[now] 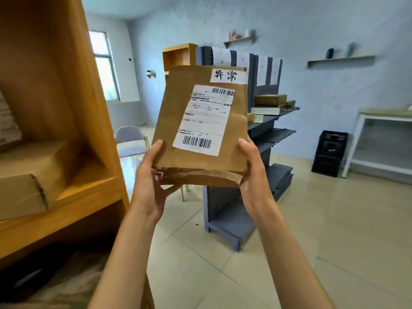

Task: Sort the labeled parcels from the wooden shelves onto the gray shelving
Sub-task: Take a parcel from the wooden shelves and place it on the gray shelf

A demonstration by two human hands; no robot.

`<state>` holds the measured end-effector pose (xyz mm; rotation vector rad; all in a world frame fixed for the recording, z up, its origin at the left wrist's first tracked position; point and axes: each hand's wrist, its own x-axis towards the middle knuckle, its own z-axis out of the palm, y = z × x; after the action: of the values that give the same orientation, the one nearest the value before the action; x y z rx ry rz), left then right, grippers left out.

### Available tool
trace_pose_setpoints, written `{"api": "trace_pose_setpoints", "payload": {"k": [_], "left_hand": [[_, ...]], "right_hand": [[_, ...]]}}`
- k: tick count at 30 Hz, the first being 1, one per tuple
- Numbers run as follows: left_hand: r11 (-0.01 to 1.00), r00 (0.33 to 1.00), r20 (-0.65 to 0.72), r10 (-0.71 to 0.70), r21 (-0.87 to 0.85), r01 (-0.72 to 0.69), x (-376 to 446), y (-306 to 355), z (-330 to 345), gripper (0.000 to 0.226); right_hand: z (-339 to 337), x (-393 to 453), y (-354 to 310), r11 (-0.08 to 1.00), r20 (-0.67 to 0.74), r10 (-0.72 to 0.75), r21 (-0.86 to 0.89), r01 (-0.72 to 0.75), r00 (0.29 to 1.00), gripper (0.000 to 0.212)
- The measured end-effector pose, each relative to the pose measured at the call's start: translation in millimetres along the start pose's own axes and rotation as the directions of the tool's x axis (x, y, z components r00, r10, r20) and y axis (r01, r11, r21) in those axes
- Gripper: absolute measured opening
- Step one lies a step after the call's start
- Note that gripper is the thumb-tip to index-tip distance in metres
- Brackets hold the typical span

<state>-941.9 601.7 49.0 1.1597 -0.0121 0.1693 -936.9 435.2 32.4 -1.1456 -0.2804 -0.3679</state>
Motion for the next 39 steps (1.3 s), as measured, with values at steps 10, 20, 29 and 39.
{"api": "trace_pose_setpoints", "payload": {"k": [10,20,29,39], "left_hand": [[0.996,0.962,0.258,-0.083,0.004,0.085,41,-98,125,0.034],[0.994,0.892,0.440,-0.103,0.013,0.108,138,-175,223,0.027],[0.985,0.853,0.511,-0.107,-0.062,0.160,278,-220,334,0.022],[0.980,0.790,0.597,-0.144,-0.025,0.197,378,-284,473,0.020]], "right_hand": [[-151,37,-16,0.979,-0.121,-0.023,-0.205,-0.002,0.992,0.094],[-253,115,-5,0.966,-0.226,-0.110,-0.252,0.051,0.968,0.062],[-337,264,13,0.960,-0.358,-0.066,-0.277,-0.038,0.931,0.110],[-459,383,1,0.942,-0.457,-0.136,-0.333,-0.027,0.879,0.115]]}}
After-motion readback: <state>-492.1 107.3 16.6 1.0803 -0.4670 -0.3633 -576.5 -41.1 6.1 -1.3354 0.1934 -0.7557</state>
